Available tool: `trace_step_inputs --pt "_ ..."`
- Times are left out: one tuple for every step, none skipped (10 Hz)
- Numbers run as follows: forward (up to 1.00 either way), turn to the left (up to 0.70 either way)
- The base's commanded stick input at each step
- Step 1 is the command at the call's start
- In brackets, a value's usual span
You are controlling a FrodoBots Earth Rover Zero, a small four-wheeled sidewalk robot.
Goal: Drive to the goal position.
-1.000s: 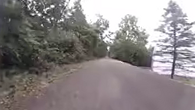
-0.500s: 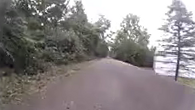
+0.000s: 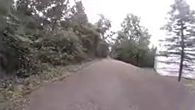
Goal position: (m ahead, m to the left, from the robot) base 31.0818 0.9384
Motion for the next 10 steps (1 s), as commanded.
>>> trace_step_inputs --pt "0.70 0.00" --pt "0.70 0.00" --pt "0.70 0.00" --pt "0.70 -0.01" --pt "0.70 -0.03" --pt "0.70 -0.13" --pt "0.70 -0.31" --pt "0.70 -0.10" --pt "0.70 0.00" --pt "0.70 0.00"
